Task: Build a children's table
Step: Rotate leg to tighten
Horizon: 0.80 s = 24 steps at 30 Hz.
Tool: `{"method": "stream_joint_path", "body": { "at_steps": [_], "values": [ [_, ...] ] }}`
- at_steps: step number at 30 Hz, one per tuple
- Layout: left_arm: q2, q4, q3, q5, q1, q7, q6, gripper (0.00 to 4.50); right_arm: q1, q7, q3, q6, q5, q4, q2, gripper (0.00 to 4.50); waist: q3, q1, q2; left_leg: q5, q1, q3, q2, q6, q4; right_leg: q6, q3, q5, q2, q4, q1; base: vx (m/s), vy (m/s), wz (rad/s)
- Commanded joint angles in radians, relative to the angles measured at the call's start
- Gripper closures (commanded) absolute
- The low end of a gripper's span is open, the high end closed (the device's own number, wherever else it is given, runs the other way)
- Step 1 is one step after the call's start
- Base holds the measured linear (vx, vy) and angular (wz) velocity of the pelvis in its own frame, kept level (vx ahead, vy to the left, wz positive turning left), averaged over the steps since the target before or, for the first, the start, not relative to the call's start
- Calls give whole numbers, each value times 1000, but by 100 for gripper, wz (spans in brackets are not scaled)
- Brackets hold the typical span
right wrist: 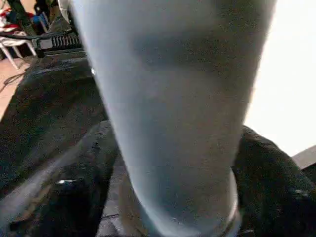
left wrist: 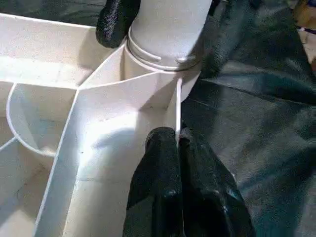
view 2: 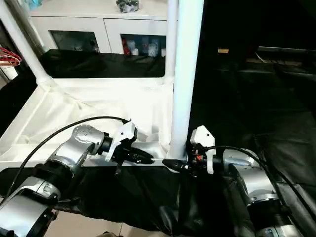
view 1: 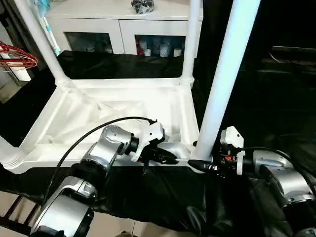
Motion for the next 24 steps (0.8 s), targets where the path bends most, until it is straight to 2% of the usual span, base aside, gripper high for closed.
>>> {"method": "stream_joint_path", "body": {
  "at_steps": [1,8,10,14,15,17,18,19,20,21,24],
  "values": [
    [-2,-41,-9,-22,-4,-41,8,450,22,14,34,34,-8,1,-2,127,-59,1,-13,-219,8,-8,23,77,-70,-279,22,-169,-40,-64,50,0,0,0],
    [-9,-39,-14,-10,-3,-20,22,450,38,5,39,55,-3,-11,12,183,-60,3,-12,-214,9,-8,23,72,-69,-277,23,-167,-40,-64,50,0,0,0],
    [-16,-32,-11,-7,-7,10,26,450,48,-1,40,57,0,-16,17,190,-61,5,-11,-208,9,-9,23,72,-68,-277,23,-157,-40,-63,50,0,0,0],
    [-40,-10,6,3,-20,89,32,450,51,-52,28,43,-9,-6,43,196,-58,6,-12,-234,11,-9,22,63,-70,-268,23,-204,-40,-69,48,0,0,0],
    [-64,12,23,10,-35,165,43,450,39,-130,13,19,-37,28,73,197,-55,4,-15,-259,13,-8,21,50,-72,-255,24,-255,-42,-73,43,0,0,0],
    [-81,27,33,13,-47,213,49,450,26,-190,2,10,-55,58,95,198,-54,-1,-16,-278,16,-12,18,31,-75,-233,24,-319,-43,-80,43,0,0,0],
    [-117,59,52,19,-70,309,61,450,-3,-319,-17,0,-94,121,139,198,-52,-6,-17,-286,16,-12,16,23,-77,-220,23,-350,-42,-84,40,0,0,0],
    [-119,61,53,20,-71,315,62,450,-4,-326,-18,0,-96,125,141,198,-50,-10,-16,-296,17,-12,14,18,-77,-215,23,-371,-42,-87,37,0,0,0],
    [-145,85,67,20,-89,378,66,450,-17,-390,-27,3,-106,150,169,198,-50,-17,-20,-300,15,-15,11,12,-77,-198,21,-406,-41,-89,40,0,0,0],
    [-174,114,82,21,-110,452,70,450,-30,-462,-38,11,-113,171,202,198,-49,-19,-19,-305,17,-14,11,10,-77,-192,21,-421,-40,-92,37,0,0,0],
    [-203,137,91,21,-131,503,60,450,-41,-532,-44,20,-122,186,240,198,-51,-24,-20,-307,14,-17,9,22,-78,-167,21,-443,-41,-99,38,0,0,0]
  ]
}}
